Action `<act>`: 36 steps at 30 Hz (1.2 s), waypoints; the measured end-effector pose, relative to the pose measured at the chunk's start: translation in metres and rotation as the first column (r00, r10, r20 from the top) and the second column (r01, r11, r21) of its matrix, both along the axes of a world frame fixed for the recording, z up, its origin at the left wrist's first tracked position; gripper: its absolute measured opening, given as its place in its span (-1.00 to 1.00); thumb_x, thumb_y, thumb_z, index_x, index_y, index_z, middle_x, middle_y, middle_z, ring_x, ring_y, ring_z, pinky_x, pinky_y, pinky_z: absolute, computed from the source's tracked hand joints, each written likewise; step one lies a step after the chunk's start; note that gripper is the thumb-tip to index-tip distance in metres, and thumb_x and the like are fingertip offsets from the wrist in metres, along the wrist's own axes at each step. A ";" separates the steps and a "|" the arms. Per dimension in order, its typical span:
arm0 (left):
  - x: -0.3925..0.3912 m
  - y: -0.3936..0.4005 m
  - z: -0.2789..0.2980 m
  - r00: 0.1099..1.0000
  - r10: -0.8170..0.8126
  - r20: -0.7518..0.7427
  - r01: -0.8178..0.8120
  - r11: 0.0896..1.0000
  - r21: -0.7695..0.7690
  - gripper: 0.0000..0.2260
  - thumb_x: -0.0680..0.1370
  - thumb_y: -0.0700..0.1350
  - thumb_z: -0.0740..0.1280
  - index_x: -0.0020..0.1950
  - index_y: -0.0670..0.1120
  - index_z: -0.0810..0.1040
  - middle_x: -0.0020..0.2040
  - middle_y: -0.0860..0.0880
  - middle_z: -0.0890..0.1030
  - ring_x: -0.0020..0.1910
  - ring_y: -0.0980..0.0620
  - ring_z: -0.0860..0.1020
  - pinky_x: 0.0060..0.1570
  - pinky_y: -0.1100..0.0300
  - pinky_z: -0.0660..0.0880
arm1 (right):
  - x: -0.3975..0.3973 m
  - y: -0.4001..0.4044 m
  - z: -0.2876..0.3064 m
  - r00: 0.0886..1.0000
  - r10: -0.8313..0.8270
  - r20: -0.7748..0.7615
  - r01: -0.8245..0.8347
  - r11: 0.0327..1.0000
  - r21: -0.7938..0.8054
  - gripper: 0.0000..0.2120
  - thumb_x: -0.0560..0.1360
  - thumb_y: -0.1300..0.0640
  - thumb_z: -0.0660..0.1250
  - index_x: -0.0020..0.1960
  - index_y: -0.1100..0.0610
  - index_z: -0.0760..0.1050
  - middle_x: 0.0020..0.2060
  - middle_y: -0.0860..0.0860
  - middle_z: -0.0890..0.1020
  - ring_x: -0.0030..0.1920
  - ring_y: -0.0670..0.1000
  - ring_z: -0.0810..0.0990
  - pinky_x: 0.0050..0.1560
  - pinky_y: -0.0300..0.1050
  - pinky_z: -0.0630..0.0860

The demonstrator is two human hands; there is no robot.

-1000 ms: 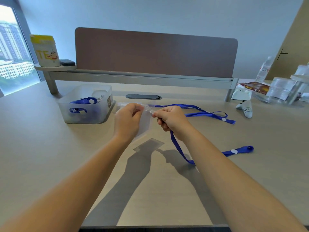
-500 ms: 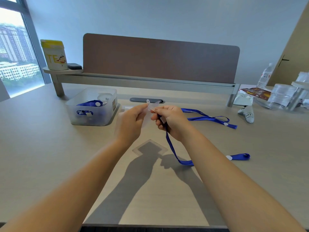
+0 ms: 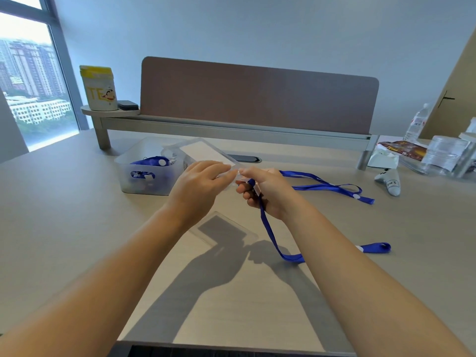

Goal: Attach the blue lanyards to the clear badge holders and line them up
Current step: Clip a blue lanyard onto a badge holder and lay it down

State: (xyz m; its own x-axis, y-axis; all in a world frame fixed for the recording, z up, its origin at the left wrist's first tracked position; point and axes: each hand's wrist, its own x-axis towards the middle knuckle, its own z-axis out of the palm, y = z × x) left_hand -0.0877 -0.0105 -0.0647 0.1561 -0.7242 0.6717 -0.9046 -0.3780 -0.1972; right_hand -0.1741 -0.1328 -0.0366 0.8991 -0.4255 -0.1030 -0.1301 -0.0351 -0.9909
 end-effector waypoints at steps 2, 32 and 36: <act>0.001 0.002 0.000 1.000 -0.006 -0.007 0.006 1.000 -0.013 -0.67 0.22 -0.36 0.51 -0.04 -0.24 0.63 -0.17 -0.22 0.71 -0.22 -0.19 0.67 -0.27 -0.02 0.61 | 0.001 0.001 0.000 1.000 0.007 0.004 -0.007 1.000 0.008 -0.77 0.56 0.13 0.18 -0.23 0.16 0.48 -0.40 0.03 0.52 -0.43 -0.09 0.44 -0.37 -0.29 0.43; -0.005 -0.006 0.031 0.563 -0.102 -0.820 -0.143 0.966 -0.217 -0.81 0.51 -0.15 0.26 -0.02 -0.24 0.59 -0.14 -0.12 0.57 -0.11 -0.12 0.55 -0.02 0.06 0.52 | 0.015 0.013 -0.003 0.980 0.083 0.180 0.028 0.841 -0.541 -0.79 0.55 0.23 0.19 0.00 0.35 0.54 -0.40 -0.05 0.48 -0.35 -0.13 0.42 -0.28 -0.28 0.38; -0.004 -0.008 0.030 0.550 -0.140 -0.823 -0.151 0.953 -0.263 -0.83 0.51 -0.19 0.25 -0.04 -0.25 0.59 -0.14 -0.13 0.57 -0.07 -0.17 0.56 0.03 -0.01 0.54 | 0.017 0.015 -0.004 0.974 0.069 0.216 0.062 0.835 -0.546 -0.79 0.54 0.22 0.20 -0.02 0.35 0.54 -0.40 -0.05 0.47 -0.35 -0.10 0.41 -0.27 -0.27 0.39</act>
